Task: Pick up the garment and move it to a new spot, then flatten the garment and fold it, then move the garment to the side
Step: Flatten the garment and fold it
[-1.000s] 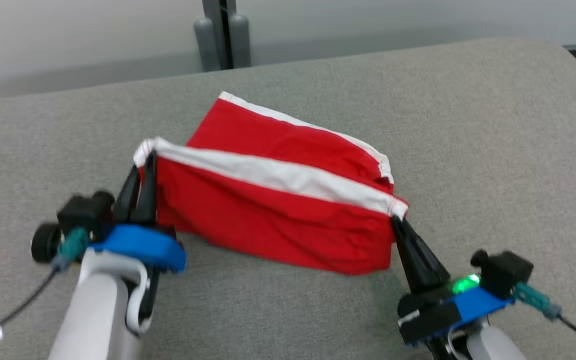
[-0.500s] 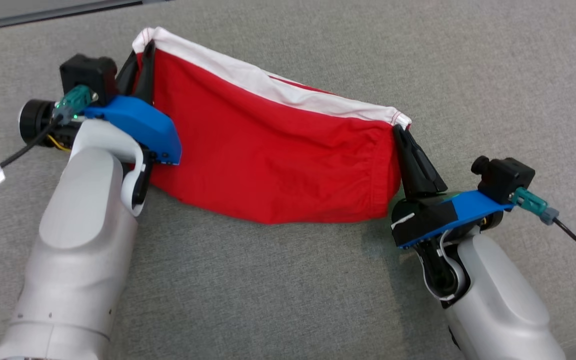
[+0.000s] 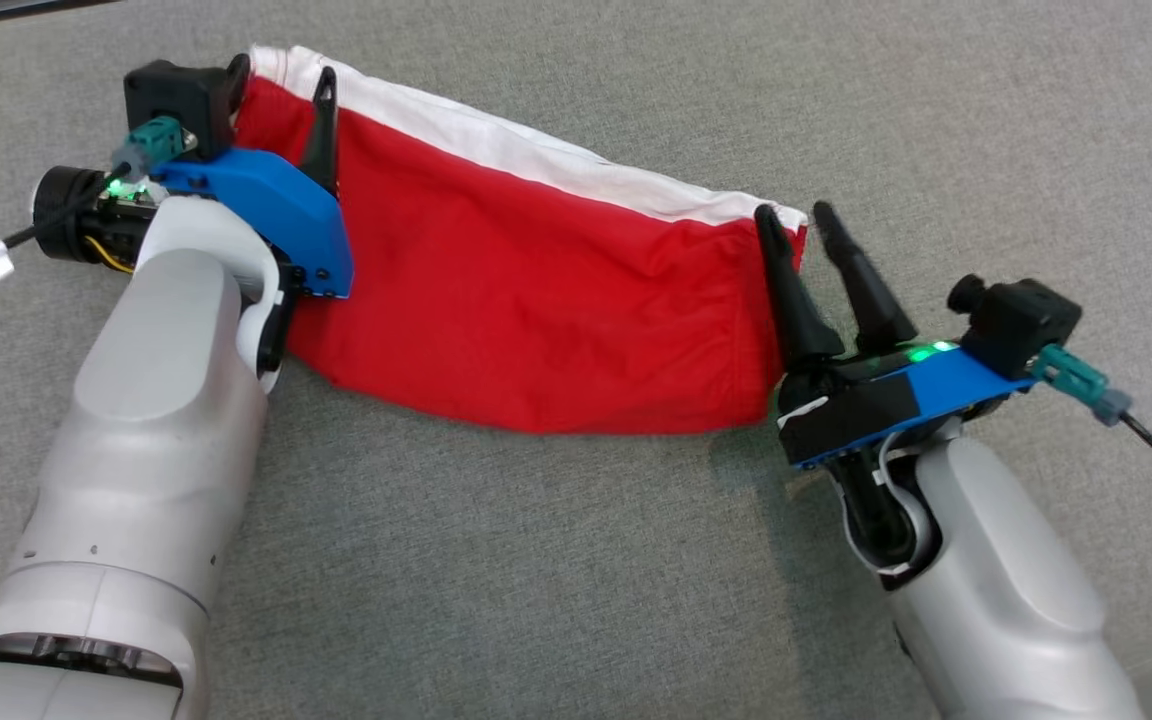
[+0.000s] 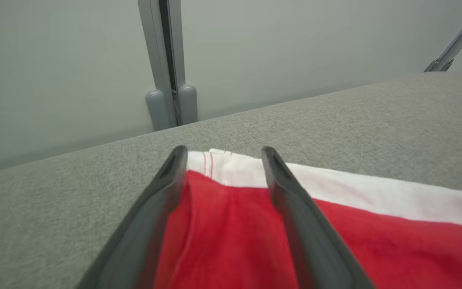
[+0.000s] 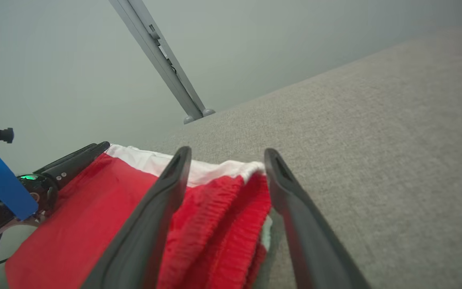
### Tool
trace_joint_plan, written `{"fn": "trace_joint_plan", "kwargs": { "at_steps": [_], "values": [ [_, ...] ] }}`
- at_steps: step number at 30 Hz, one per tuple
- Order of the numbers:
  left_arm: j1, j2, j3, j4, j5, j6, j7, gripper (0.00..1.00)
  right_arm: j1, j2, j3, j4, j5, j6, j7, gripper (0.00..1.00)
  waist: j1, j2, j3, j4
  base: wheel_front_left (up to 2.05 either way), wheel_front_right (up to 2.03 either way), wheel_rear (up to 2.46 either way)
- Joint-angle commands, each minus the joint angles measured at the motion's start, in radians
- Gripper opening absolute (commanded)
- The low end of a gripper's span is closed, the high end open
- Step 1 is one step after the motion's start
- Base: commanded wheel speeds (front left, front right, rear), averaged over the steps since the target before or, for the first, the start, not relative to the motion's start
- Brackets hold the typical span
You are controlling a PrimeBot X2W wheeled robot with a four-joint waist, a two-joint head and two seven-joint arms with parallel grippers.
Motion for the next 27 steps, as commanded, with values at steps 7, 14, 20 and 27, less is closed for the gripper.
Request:
{"fn": "trace_joint_plan", "kwargs": {
  "at_steps": [7,14,20,27],
  "values": [
    [0.039,0.005,-0.017,-0.034,0.02,0.041,-0.107,1.0,0.098,-0.039,-0.108,-0.175,-0.168,0.0,-0.004,1.0,-0.0001,-0.0003,-0.044,0.029,0.0,0.0,0.0],
    [0.245,0.014,0.07,-0.382,0.011,0.127,-0.111,1.0,0.195,-0.069,-0.206,-0.28,-0.309,0.0,-0.004,1.0,-0.0001,-0.0003,-0.1,0.067,0.0,0.0,0.0],
    [0.453,0.029,0.135,-0.633,0.026,0.166,-0.111,1.0,0.256,-0.086,-0.245,-0.298,-0.358,0.0,-0.004,1.0,-0.0001,-0.0003,-0.15,0.102,0.0,0.0,0.0],
    [0.665,0.029,0.202,-0.852,0.055,0.213,-0.111,1.0,0.307,-0.088,-0.264,-0.303,-0.38,0.0,0.015,1.0,-0.0001,-0.0003,-0.208,0.133,0.0,0.0,0.0]
  ]
}}
